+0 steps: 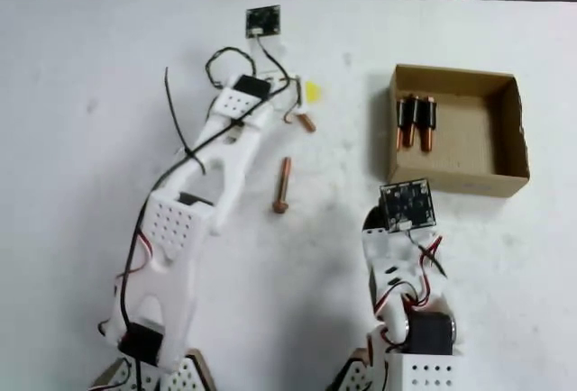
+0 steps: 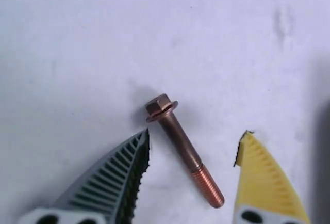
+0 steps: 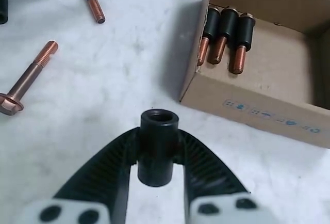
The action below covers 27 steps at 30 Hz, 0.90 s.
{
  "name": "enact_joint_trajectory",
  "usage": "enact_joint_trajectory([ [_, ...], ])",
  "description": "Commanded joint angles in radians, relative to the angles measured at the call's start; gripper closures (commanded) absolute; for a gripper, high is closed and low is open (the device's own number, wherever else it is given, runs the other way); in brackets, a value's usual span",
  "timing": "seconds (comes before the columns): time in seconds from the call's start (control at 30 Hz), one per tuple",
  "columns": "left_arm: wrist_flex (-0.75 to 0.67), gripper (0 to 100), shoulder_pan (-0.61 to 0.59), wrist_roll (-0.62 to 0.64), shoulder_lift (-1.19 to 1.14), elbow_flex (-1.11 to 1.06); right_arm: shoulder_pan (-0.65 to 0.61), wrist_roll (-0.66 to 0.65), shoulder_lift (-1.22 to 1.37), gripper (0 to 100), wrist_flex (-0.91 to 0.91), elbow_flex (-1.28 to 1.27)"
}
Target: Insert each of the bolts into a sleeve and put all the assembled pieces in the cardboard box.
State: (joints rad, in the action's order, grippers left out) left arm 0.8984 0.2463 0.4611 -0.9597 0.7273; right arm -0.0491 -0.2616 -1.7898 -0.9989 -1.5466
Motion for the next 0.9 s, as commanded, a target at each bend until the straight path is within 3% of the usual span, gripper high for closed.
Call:
enact_joint_trajectory([
  [0.0,-0.046,71,-0.008,0.009,0.007,0.046,0.002,0.002,-0.008,98.2,0.021,0.005],
  [0.4,-0.118,72,-0.025,0.009,-0.07,0.046,0.002,0.002,-0.008,98.2,0.021,0.005],
  [0.67,-0.121,98,-0.025,0.002,-0.07,0.046,0.002,0.002,-0.008,98.1,0.021,0.005],
  [0.87,-0.115,93,-0.025,0.0,-0.07,0.044,0.002,0.002,-0.008,98.1,0.021,0.005],
])
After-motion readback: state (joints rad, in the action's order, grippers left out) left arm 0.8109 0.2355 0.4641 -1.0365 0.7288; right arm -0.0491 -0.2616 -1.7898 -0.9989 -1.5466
